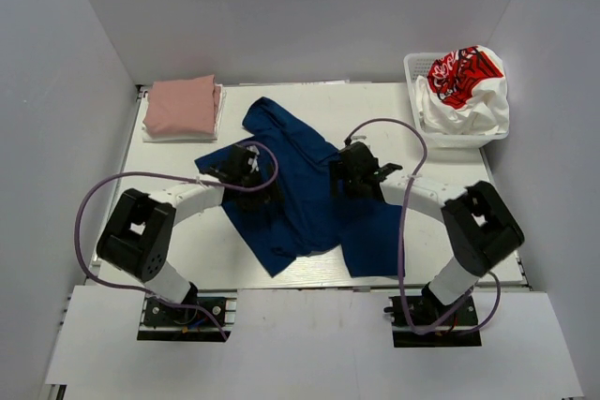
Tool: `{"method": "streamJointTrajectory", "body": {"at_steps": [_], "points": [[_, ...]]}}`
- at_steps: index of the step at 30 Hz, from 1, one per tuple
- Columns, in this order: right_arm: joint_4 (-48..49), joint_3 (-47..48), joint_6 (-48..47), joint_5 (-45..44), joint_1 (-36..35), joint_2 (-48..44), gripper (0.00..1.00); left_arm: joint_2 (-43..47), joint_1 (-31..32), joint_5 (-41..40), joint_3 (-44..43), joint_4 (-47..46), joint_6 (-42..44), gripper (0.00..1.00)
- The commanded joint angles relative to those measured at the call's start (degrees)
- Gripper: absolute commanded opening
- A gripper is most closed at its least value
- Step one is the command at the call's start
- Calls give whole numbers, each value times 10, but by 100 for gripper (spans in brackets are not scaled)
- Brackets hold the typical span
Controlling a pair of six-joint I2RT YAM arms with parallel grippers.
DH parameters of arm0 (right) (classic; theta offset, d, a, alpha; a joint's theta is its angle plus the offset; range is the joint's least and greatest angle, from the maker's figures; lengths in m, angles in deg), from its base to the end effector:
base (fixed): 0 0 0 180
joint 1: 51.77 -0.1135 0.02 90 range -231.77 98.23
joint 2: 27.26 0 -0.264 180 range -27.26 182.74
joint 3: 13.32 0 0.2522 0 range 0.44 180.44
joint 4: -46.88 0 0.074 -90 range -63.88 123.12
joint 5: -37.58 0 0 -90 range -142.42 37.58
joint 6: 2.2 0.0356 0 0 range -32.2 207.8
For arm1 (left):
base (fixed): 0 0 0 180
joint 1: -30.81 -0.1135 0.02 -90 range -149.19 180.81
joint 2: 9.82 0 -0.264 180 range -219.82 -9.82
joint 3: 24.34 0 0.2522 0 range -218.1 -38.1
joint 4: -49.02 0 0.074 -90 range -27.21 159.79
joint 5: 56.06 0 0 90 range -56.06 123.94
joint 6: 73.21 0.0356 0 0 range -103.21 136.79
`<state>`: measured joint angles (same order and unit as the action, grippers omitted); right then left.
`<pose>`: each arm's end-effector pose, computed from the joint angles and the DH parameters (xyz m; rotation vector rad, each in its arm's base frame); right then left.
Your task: Fold and stack the t-shirts
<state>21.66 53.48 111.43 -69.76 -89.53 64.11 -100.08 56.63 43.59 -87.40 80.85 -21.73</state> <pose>0.2637 0.1909 0.1901 -0.1614 2.3863 0.1331 0.2689 -0.1368 0.1687 -0.2368 2.7009 -0.5935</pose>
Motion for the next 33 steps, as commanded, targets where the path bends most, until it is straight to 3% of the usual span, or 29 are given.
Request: {"method": "streamJointTrajectory", "body": {"at_steps": [1, 9, 14, 19, 23, 26, 30, 33], "points": [[13, 15, 26, 49, 36, 33, 90, 36, 31, 89, 51, -86, -53, 100], [11, -94, 98, 101, 75, -15, 90, 32, 47, -67, 66, 69, -75, 100], [-23, -238, 140, 141, 67, -123, 89, 47, 32, -197, 66, 206, -145, 100], [-105, -278, 154, 217, 40, -269, 90, 102, 18, -316, 46, 308, -192, 100], [-131, -244, 116, 231, 5, -324, 90, 107, -3, -361, -2, 328, -187, 100], [-125, -194, 50, 177, -10, -316, 90, 81, -9, -389, -72, 346, -172, 100], [-70, -79, -56, 62, -14, -252, 90, 69, -9, -390, -142, 305, -119, 100], [-11, -27, -77, 0, -10, -167, 90, 51, -21, -373, -163, 251, -90, 100]]}}
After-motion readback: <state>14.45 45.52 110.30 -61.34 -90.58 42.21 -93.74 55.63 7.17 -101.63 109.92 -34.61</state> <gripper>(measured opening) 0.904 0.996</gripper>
